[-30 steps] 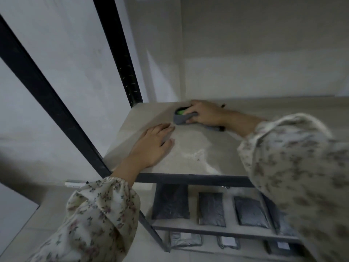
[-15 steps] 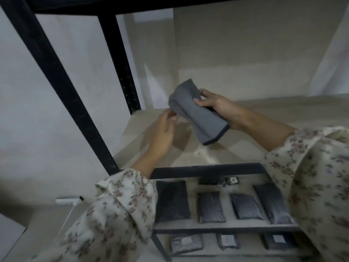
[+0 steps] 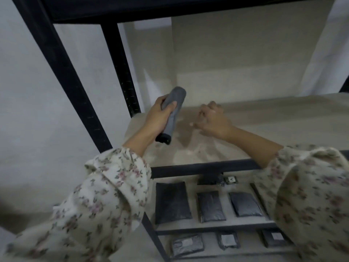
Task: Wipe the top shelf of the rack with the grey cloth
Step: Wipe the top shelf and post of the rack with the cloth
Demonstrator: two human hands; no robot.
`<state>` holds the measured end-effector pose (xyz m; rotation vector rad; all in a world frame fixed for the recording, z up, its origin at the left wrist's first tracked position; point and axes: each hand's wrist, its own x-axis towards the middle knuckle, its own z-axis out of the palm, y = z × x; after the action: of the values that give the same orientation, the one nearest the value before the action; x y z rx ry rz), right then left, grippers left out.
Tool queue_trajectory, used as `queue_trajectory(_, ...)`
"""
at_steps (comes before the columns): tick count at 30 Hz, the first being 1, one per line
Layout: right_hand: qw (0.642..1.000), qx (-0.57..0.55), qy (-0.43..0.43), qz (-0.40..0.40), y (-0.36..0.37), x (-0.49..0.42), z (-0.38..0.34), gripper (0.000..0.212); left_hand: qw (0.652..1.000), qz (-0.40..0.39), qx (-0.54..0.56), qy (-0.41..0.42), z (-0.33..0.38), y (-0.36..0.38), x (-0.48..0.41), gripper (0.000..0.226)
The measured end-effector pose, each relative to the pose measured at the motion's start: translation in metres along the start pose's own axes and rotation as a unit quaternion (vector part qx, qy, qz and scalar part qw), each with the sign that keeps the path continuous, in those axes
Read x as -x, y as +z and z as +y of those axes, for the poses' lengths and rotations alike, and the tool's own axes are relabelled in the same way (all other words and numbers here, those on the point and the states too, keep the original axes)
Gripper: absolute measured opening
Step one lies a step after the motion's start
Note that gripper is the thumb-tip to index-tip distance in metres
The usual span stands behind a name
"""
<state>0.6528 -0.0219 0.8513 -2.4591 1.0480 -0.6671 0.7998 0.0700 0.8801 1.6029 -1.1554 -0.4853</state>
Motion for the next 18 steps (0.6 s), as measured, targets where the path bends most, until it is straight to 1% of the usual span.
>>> queue_trajectory(1,0.999,0.024,-0.005,-0.026,-0.006,0.009,0.015,0.037,0.995,-0.007,-0.089,0.034,-0.009,-0.004,-0.01,0.047)
queue_trajectory(2,0.997,0.041,-0.01,-0.057,-0.009,0.017,0.031,0.041,0.982,-0.02,-0.177,0.061,-0.018,-0.004,-0.018,0.048)
queue_trajectory(3,0.993,0.069,-0.022,-0.088,-0.013,0.028,0.047,0.049,0.964,-0.039,-0.25,0.08,-0.025,-0.002,-0.025,0.049)
queue_trajectory(6,0.97,0.156,-0.079,-0.169,-0.019,0.055,0.088,0.092,0.913,-0.113,-0.378,0.107,-0.048,0.022,-0.024,0.052)
queue_trajectory(7,0.958,0.183,-0.101,-0.194,-0.021,0.063,0.095,0.101,0.892,-0.12,-0.419,0.118,-0.056,0.03,-0.021,0.051)
queue_trajectory(9,0.936,0.233,-0.139,-0.225,-0.024,0.071,0.106,0.108,0.858,-0.094,-0.481,0.152,-0.064,0.039,-0.014,0.049)
queue_trajectory(10,0.928,0.251,-0.153,-0.228,-0.023,0.072,0.11,0.111,0.848,-0.082,-0.494,0.171,-0.064,0.04,-0.011,0.048)
queue_trajectory(12,0.923,0.267,-0.168,-0.219,-0.021,0.072,0.112,0.113,0.841,-0.085,-0.494,0.204,-0.058,0.04,0.003,0.047)
queue_trajectory(15,0.924,0.273,-0.175,-0.202,-0.019,0.072,0.113,0.112,0.835,-0.124,-0.473,0.252,-0.049,0.042,0.04,0.047)
queue_trajectory(17,0.925,0.275,-0.18,-0.192,-0.017,0.071,0.115,0.113,0.842,-0.172,-0.436,0.267,-0.043,0.04,0.061,0.046)
queue_trajectory(18,0.925,0.276,-0.182,-0.189,-0.017,0.071,0.115,0.113,0.852,-0.188,-0.409,0.266,-0.04,0.038,0.063,0.045)
